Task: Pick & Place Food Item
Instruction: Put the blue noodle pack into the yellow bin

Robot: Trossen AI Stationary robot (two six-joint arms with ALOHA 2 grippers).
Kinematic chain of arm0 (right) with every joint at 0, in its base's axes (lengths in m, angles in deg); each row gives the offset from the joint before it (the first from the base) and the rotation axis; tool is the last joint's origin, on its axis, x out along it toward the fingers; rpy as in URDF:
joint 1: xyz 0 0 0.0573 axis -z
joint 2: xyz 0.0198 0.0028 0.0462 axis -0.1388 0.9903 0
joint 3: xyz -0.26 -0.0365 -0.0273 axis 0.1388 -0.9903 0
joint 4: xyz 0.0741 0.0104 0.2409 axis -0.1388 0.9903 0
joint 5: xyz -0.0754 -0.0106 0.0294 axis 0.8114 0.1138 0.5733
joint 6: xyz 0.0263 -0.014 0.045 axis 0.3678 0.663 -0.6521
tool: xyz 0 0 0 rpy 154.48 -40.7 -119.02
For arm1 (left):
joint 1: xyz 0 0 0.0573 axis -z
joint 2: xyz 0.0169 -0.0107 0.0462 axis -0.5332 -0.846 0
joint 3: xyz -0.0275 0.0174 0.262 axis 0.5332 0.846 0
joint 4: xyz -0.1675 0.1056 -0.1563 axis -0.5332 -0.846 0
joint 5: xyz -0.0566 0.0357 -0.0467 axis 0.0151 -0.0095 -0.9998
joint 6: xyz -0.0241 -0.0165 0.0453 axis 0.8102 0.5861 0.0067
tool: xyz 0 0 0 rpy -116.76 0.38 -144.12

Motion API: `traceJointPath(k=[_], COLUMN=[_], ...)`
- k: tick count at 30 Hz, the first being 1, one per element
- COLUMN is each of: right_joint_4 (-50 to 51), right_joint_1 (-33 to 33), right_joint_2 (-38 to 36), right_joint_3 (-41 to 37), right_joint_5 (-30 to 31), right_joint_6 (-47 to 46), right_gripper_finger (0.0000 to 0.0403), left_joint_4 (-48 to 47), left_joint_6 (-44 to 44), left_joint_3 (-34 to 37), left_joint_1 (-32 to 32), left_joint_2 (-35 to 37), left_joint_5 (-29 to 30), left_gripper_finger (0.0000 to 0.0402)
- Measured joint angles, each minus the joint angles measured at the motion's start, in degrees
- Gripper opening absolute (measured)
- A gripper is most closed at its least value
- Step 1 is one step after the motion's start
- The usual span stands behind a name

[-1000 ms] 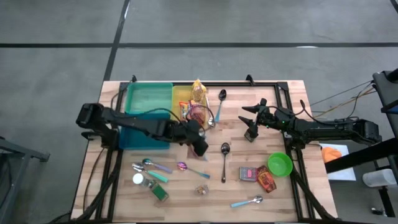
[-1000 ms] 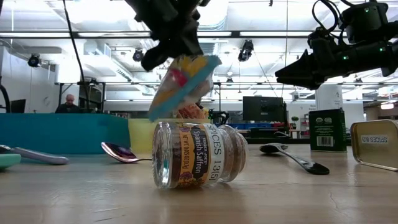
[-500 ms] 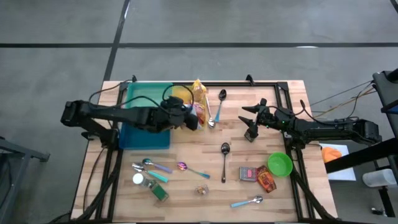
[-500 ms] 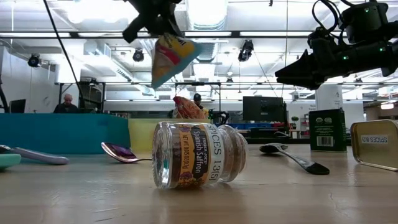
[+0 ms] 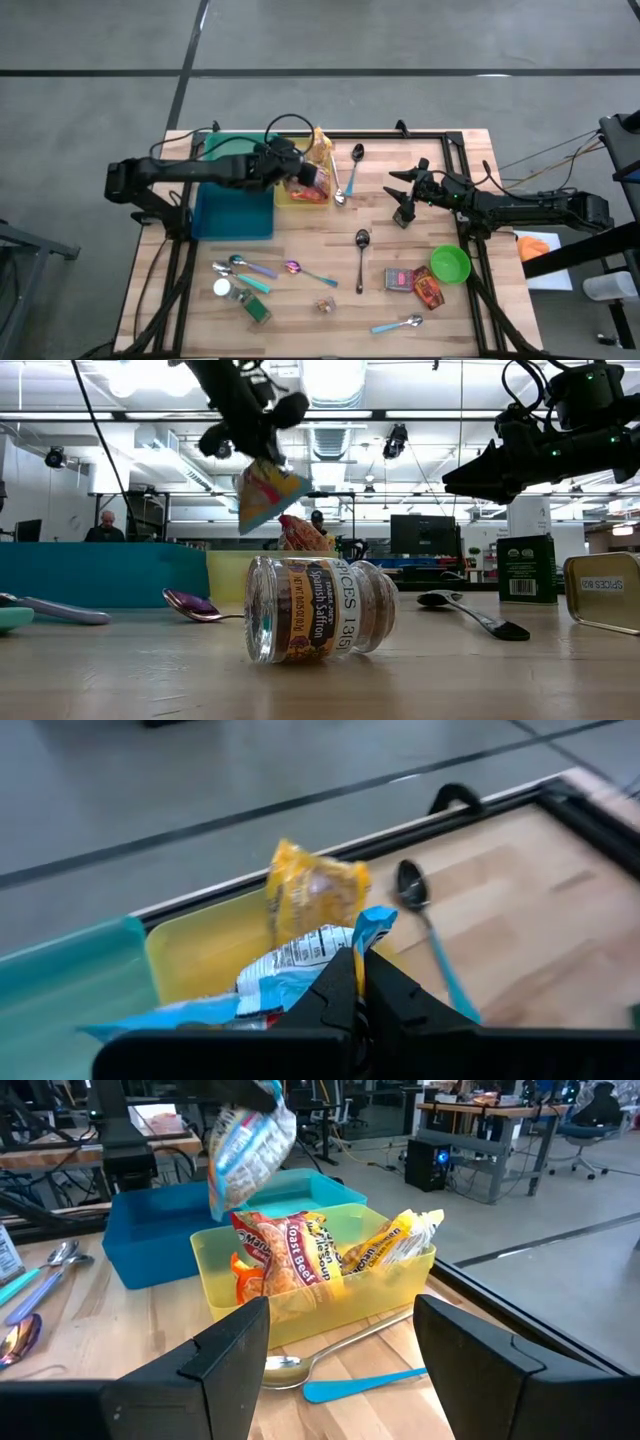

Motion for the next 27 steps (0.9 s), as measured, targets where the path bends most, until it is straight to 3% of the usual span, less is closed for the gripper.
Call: traceJointPath(k=[5,12,17,27], right_joint_4=[0.0,0.0,0.0,0.0], right_joint_1=[0.0,0.0,0.0,0.0], right_joint_2=[0.0,0.0,0.0,0.0], right_joint_3=[0.0,0.0,0.0,0.0], right_joint_5=[0.0,0.0,0.0,0.0], right_joint_6=[0.0,0.0,0.0,0.0], right_gripper_finger=[0.0246,0.0246,0.0246,0.0246], left_joint_4=[1.6,16.7,23.2,25.7], left_joint_6=[-3.2,-14.5,-16.5,-16.2], left_joint_3=[3.0,10.6,15.6,21.1], left_joint_1=[-3.5,-7.7,-10.0,-11.2], left_joint_2=[-0.1,-0.2,-0.2,-0.2], left_joint_5=[-4.8,-15.7,-18.2,-22.8], left_gripper_finger=[0.0006,0.0006,0.0006,0.0006])
